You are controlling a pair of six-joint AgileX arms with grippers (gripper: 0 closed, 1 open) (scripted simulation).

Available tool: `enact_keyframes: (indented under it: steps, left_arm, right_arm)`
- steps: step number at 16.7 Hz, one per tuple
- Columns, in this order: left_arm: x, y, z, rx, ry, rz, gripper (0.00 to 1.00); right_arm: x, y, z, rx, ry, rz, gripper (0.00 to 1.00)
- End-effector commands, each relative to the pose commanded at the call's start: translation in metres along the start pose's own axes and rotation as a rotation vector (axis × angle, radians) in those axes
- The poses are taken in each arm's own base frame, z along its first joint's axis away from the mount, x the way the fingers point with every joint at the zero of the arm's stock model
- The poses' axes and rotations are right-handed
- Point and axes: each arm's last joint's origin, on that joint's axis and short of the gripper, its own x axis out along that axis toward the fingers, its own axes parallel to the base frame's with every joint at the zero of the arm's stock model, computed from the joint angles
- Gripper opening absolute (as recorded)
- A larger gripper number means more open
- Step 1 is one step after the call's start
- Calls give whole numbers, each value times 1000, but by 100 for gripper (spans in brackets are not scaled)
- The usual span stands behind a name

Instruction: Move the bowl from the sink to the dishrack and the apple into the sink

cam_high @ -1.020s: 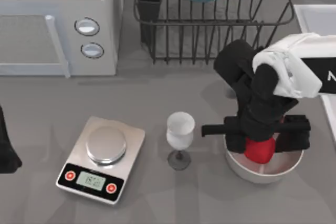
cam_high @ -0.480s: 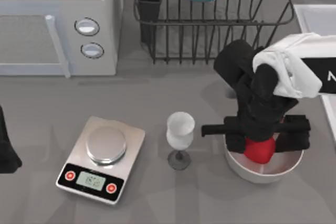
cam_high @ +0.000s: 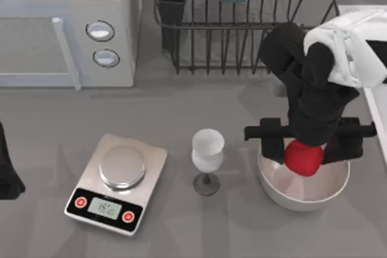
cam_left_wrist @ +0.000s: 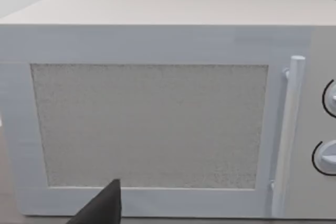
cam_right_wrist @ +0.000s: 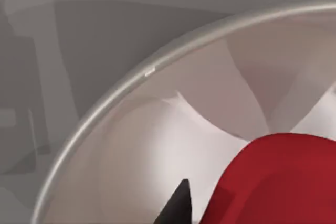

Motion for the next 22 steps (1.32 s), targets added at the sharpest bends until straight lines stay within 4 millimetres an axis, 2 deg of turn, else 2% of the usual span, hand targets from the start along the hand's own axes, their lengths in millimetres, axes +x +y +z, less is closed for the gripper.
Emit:
enact_keyframes:
  steps: [4, 7, 14, 17, 22]
  left_arm:
    - [0, 0, 0, 0, 0, 0, 100]
    - [0, 0, 0, 0, 0, 0, 100]
    - [0, 0, 0, 0, 0, 0, 100]
    - [0, 0, 0, 0, 0, 0, 100]
    - [0, 0, 0, 0, 0, 0, 100]
  right_arm:
    - [-44, 4, 0, -19, -13, 21, 0]
    - [-65, 10, -4, -47, -19, 40, 0]
    - [-65, 4, 2, -26, -29, 58, 0]
    - [-60, -23, 25, 47, -93, 132, 0]
    - [-51, -103, 69, 188, -355, 272, 0]
